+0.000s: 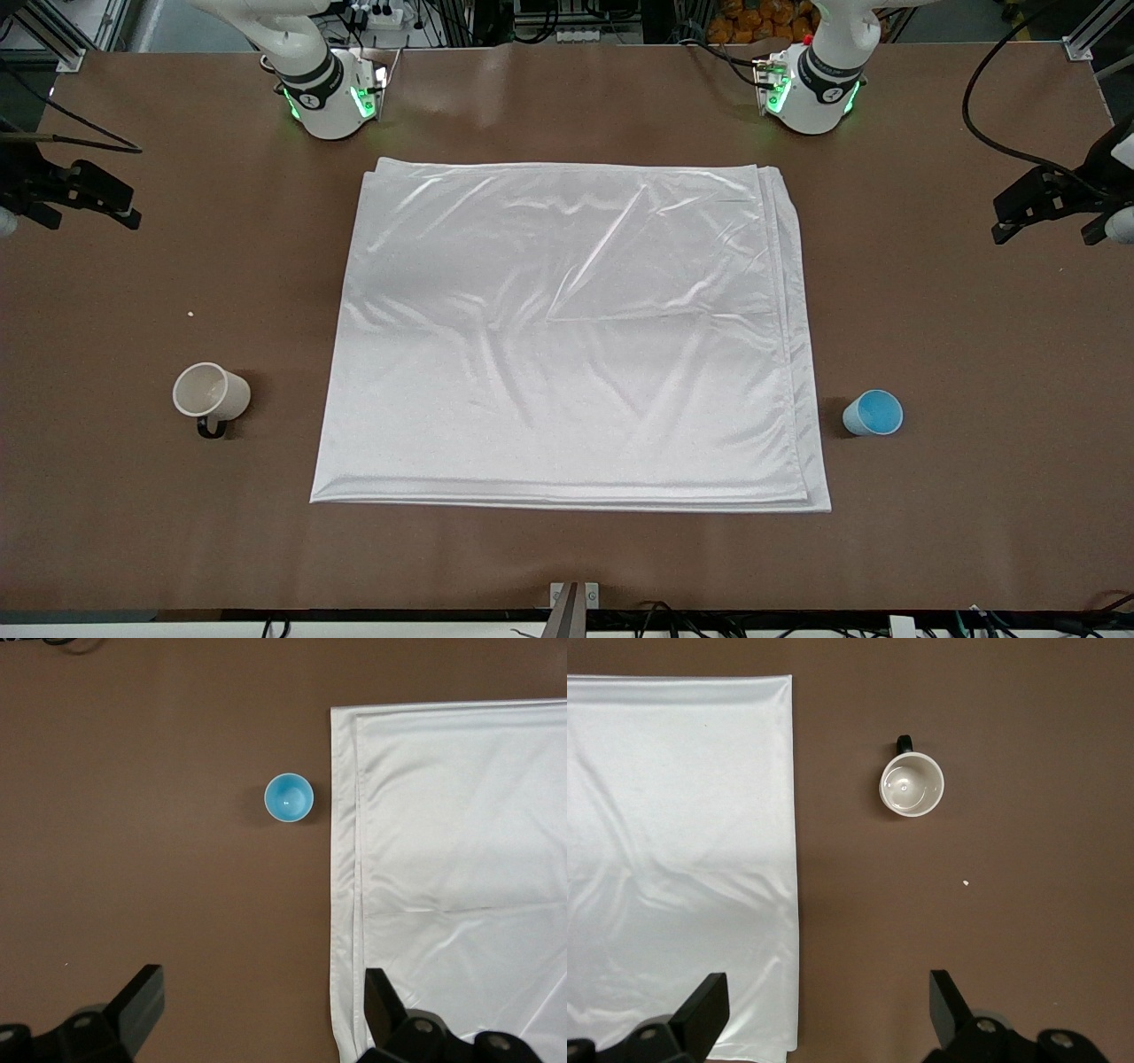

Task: Place blue cup into white mug on cloth

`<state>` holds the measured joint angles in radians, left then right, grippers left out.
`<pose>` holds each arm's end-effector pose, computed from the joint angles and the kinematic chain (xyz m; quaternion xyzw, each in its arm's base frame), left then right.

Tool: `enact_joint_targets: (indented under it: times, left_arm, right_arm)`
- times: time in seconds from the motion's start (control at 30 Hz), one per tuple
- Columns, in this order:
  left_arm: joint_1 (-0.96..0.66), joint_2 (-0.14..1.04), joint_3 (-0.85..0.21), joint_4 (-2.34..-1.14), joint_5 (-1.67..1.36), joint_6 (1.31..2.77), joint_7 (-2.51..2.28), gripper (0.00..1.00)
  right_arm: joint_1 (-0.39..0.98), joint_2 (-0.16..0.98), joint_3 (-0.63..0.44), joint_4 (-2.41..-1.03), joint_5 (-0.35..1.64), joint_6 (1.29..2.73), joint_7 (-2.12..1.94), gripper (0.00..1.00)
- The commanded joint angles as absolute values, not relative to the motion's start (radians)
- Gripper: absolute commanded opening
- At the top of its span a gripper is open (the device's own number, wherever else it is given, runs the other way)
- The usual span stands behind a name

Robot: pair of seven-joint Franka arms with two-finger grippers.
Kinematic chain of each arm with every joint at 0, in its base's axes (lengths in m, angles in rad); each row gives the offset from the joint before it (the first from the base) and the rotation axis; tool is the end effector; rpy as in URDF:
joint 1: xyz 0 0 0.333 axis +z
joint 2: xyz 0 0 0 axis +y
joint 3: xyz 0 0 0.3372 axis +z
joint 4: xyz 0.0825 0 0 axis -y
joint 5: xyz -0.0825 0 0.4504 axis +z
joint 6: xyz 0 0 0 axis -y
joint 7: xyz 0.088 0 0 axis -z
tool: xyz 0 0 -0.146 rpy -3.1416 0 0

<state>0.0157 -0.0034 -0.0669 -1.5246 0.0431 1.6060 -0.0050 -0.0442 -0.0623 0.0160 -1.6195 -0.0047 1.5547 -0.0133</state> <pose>0.6266 -0.0260 0.6373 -0.9986 0.0229 -0.0430 0.0205 0.5980 -0.0173 0.6171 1.0000 -0.0075 -0.0013 0.0028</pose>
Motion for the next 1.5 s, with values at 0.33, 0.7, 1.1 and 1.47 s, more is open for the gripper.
enact_joint_targets:
  times: [0.33, 0.7, 1.1, 1.47]
  left_arm:
    - [0.014, 0.015, -0.067, -1.532, 0.040, 1.605, 0.002, 1.00]
    - [0.014, 0.126, -0.067, -1.558, 0.060, 1.672, -0.012, 1.00]
    - [0.047, 0.228, -0.066, -1.637, 0.067, 1.856, -0.014, 1.00]
    - [0.063, 0.366, -0.063, -1.640, 0.067, 1.988, -0.024, 1.00]
  right_arm:
    - [-0.051, -0.052, 0.020, -1.597, 0.002, 1.543, -0.028, 1.00]
    - [-0.069, -0.029, 0.018, -1.598, 0.000, 1.543, -0.029, 1.00]
    - [-0.152, 0.155, 0.020, -1.588, 0.003, 1.638, -0.060, 1.00]
    - [-0.146, 0.311, 0.020, -1.577, -0.002, 1.801, -0.110, 1.00]
